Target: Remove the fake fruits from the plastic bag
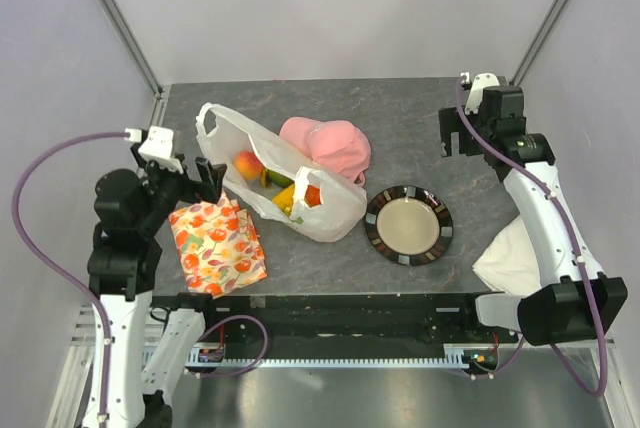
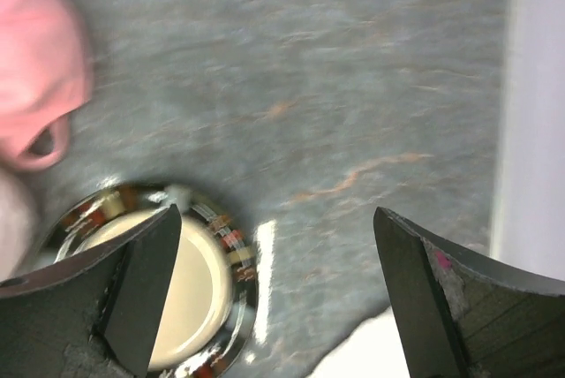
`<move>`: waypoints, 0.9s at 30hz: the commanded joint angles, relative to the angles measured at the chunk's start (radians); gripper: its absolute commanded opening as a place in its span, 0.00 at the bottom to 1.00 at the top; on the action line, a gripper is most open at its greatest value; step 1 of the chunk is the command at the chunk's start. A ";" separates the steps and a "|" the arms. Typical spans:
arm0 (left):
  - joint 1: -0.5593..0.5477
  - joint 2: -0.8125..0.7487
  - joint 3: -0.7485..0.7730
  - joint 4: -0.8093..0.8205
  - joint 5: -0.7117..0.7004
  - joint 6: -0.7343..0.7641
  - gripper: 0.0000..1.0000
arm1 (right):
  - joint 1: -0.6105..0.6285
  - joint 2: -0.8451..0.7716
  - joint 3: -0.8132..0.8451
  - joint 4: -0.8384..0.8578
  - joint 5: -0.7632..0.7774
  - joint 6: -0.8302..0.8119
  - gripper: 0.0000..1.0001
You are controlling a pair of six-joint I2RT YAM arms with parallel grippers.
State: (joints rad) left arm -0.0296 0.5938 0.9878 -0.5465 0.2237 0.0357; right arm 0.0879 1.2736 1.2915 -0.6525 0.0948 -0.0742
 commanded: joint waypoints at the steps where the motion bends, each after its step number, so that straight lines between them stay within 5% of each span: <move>1: 0.000 0.148 0.227 -0.150 0.158 0.055 0.99 | 0.004 -0.007 0.184 -0.088 -0.309 -0.012 0.98; 8: 0.000 0.450 0.603 -0.285 0.197 0.166 0.99 | 0.099 0.098 0.544 -0.212 -0.694 0.073 0.98; 14: 0.000 0.563 0.661 -0.306 0.187 0.223 0.99 | 0.314 0.044 0.434 -0.303 -0.636 -0.047 0.98; 17: 0.000 0.613 0.672 -0.306 0.243 0.218 0.99 | 0.343 0.070 0.390 -0.285 -0.662 -0.012 0.98; 24: 0.000 0.623 0.664 -0.346 0.108 0.237 0.95 | 0.404 0.179 0.373 -0.276 -0.558 0.000 0.98; 27: 0.000 0.603 0.638 -0.368 0.082 0.259 0.82 | 0.408 0.249 0.309 -0.274 -0.491 0.069 0.98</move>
State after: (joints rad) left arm -0.0296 1.2488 1.6196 -0.8902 0.3553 0.2310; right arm 0.4923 1.4548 1.6573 -0.9226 -0.4973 -0.0761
